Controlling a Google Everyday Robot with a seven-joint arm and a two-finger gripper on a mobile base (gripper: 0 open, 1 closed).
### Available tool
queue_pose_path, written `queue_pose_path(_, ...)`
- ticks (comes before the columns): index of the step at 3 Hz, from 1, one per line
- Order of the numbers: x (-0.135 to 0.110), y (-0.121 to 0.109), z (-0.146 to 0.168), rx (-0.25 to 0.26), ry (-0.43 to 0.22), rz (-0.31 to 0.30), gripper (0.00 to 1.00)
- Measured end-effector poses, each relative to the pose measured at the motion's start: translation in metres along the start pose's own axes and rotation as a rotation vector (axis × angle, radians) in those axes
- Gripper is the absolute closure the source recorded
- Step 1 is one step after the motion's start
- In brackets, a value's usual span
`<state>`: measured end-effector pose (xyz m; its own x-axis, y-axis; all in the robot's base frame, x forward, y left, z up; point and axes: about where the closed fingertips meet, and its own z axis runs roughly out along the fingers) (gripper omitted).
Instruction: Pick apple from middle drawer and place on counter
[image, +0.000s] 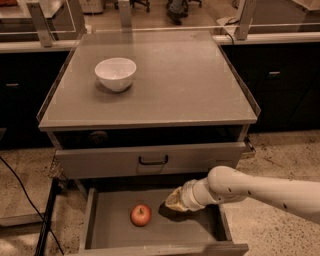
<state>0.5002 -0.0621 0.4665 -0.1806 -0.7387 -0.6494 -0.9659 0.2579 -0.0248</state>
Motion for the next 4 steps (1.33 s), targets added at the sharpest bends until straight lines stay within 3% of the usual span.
queue_pose_path(2, 0.005, 0.009, 0.009, -0.023, -0.003, 0.005, 1.00)
queue_pose_path(4, -0.002, 0.030, 0.038, -0.068, -0.071, 0.004, 1.00)
